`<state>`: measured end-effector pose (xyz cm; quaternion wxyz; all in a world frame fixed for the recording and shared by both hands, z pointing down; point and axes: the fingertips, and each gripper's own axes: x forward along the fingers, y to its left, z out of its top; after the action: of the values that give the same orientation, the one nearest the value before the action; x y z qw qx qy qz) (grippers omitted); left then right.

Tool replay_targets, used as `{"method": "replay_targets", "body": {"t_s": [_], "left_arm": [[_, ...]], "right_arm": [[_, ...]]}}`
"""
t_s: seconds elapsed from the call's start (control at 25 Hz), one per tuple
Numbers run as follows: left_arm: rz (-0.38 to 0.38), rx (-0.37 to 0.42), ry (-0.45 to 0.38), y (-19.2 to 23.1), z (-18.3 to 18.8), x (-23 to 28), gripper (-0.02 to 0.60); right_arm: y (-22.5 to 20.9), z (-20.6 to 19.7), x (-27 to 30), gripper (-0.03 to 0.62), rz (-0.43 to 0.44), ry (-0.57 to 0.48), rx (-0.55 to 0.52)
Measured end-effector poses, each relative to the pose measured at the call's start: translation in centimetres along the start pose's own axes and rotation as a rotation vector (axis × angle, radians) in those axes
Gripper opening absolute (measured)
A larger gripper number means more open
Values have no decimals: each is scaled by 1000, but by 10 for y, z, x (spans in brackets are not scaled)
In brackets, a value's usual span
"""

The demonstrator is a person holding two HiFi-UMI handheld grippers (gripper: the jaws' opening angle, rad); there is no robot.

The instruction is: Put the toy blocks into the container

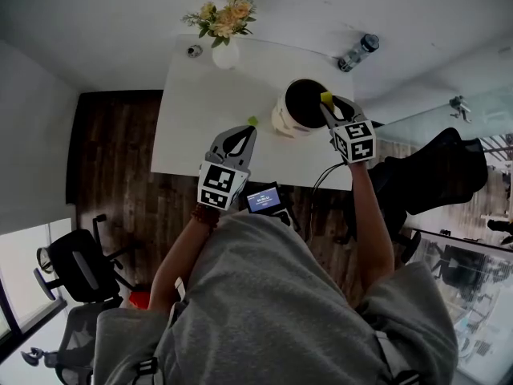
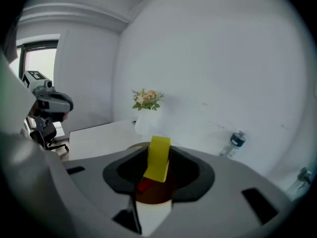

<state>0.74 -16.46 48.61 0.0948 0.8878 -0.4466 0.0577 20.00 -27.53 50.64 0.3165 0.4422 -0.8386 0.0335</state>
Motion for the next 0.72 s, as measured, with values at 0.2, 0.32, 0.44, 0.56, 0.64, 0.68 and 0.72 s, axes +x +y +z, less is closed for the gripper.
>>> {"method": "replay_targets", "body": {"t_s": [0.2,0.32,0.44,0.56,0.64,0.68,0.72], "left_arm": [[13,4,-6,2,2,-5,6],[17,4,-7,2,2,-7,6],[15,8,-8,1,2,-6,6],[12,8,-7,1,2,-6,6],[12,6,-6,0,1,-7,6],[12,6,-6,0,1,-7,6],[12,7,-6,0,1,-7,6]], "right_arm": [[-10,-13,14,141,-14,44,14],[-12,-22,20,143,-28,68,32],[-18,-33,25,149,-51,79,38],[-20,-40,26,156,-72,79,31],[-17,-44,24,156,-70,81,31],[-16,-45,23,155,-68,82,30],[-14,-45,22,155,-67,81,27]]}}
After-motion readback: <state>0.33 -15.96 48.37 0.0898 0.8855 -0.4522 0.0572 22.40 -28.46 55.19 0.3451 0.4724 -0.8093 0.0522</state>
